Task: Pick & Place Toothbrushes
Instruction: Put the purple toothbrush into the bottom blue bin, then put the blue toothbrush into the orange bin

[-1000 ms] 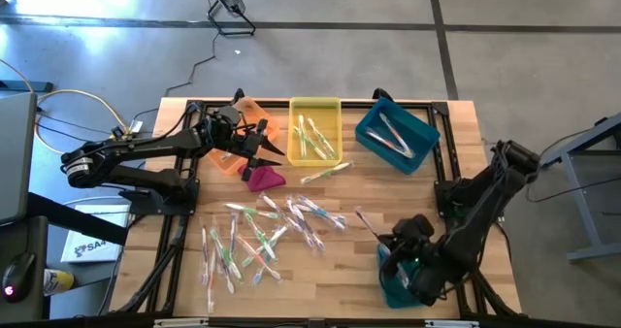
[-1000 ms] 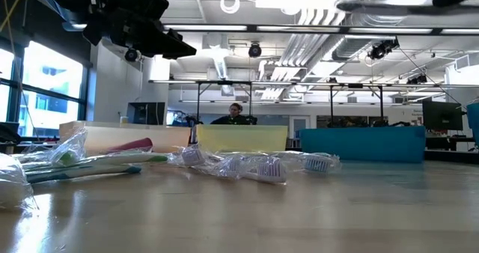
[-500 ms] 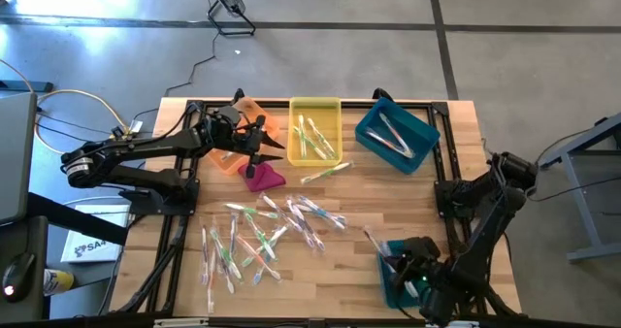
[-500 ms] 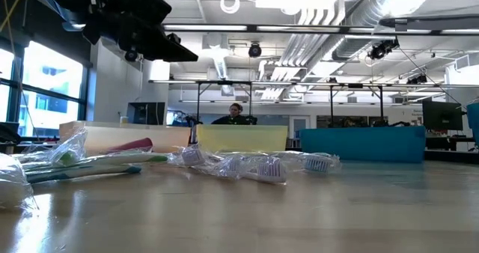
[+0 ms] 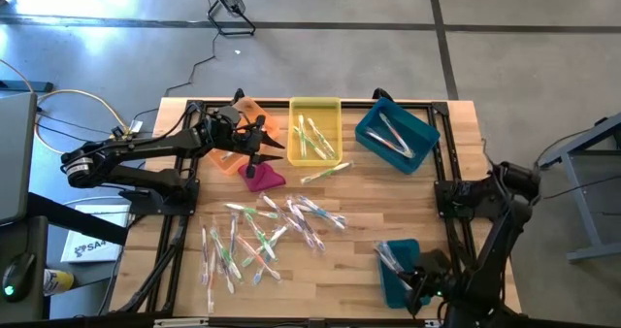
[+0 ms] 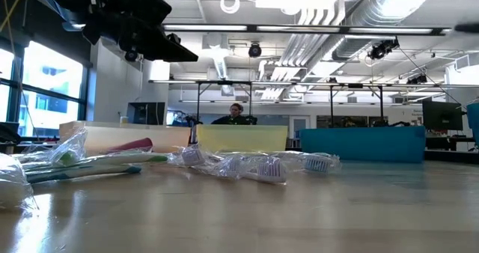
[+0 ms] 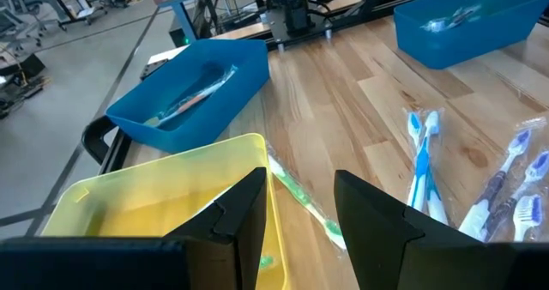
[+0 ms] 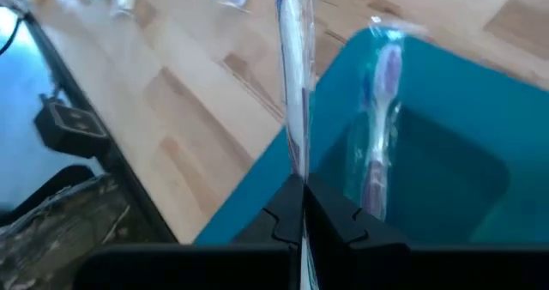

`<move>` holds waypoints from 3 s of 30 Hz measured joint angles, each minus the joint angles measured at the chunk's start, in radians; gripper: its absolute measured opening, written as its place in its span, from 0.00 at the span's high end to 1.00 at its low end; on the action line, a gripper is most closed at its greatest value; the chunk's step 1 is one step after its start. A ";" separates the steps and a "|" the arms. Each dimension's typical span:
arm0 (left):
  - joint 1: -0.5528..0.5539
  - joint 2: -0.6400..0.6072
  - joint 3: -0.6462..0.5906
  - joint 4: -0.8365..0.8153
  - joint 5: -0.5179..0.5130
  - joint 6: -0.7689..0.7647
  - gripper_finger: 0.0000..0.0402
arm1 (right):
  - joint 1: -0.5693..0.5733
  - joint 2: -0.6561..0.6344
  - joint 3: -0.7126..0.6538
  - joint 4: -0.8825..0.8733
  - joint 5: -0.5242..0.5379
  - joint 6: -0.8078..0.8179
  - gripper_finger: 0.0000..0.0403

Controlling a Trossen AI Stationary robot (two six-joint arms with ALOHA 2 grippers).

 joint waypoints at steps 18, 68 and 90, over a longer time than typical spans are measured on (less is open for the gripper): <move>0.000 0.000 0.000 0.008 0.000 0.000 0.67 | -0.001 0.079 0.000 -0.005 -0.084 0.098 0.98; 0.000 0.000 0.000 -0.003 0.001 0.038 0.67 | -0.511 -0.147 0.000 0.054 -0.200 -0.984 0.81; 0.000 0.000 0.000 -0.014 0.001 0.080 0.67 | -0.857 -0.146 0.000 0.343 -0.484 -1.562 0.81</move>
